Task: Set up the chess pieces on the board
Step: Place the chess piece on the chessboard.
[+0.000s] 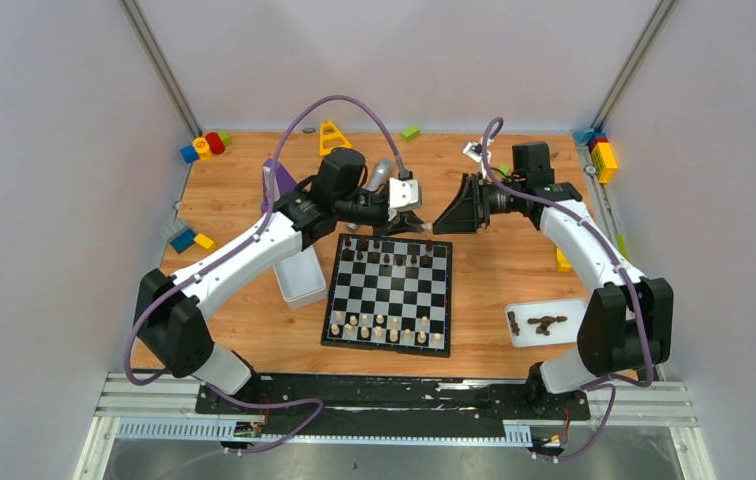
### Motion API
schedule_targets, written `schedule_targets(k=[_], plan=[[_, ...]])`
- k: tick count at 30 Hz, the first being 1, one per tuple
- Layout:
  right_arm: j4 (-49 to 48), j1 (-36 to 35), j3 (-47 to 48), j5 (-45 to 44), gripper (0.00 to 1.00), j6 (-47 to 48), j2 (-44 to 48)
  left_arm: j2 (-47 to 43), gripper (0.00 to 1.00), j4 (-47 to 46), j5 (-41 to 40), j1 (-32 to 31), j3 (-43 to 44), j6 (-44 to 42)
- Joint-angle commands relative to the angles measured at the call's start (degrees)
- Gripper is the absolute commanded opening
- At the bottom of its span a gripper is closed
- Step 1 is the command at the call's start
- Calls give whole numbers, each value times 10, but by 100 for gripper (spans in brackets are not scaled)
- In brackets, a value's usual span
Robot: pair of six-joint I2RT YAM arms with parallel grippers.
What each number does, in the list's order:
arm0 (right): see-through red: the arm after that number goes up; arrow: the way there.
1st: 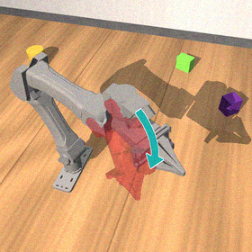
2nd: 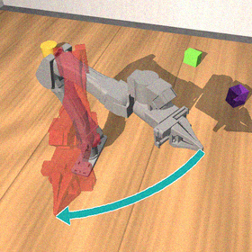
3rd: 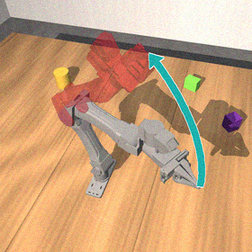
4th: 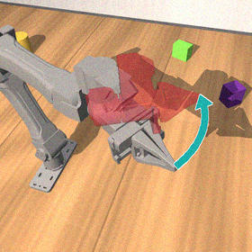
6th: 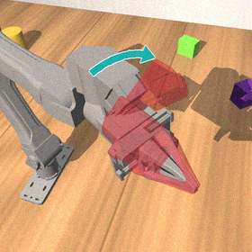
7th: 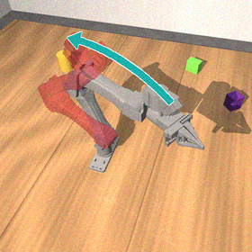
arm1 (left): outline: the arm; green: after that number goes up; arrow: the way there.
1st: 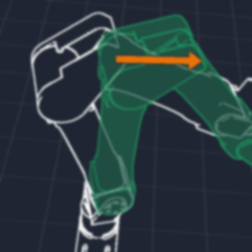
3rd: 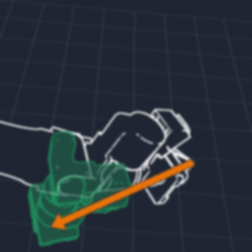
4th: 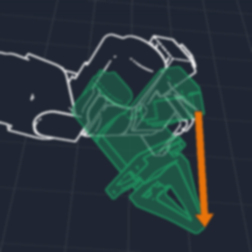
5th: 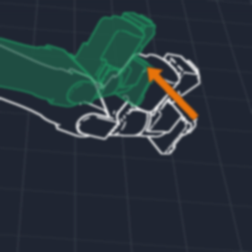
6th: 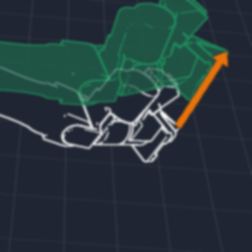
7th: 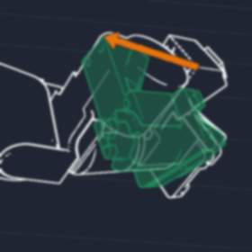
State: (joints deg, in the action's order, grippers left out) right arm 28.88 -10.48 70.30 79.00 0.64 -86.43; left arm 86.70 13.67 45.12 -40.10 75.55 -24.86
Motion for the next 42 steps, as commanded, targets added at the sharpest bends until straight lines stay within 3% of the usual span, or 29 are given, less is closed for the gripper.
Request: schedule_targets(k=[1, 6, 17, 27, 42], plan=[[-11, 44, -11, -10, 50, 23, 40, -3, 0, 102, -67, -5, 36, -85], [-3, 140, -29, -12, 53, 36, 73, 17, 0, 239, -196, -48, 50, -173], [-2, 320, -100, -2, 52, 28, 175, 180, 0, 447, -356, -132, 207, -135], [-2, 389, -116, 10, 52, 35, 199, 321, 0, 586, -397, -209, 385, -96], [-2, 455, -124, 19, 51, 18, 210, 473, 3, 676, -448, -297, 535, -86]])
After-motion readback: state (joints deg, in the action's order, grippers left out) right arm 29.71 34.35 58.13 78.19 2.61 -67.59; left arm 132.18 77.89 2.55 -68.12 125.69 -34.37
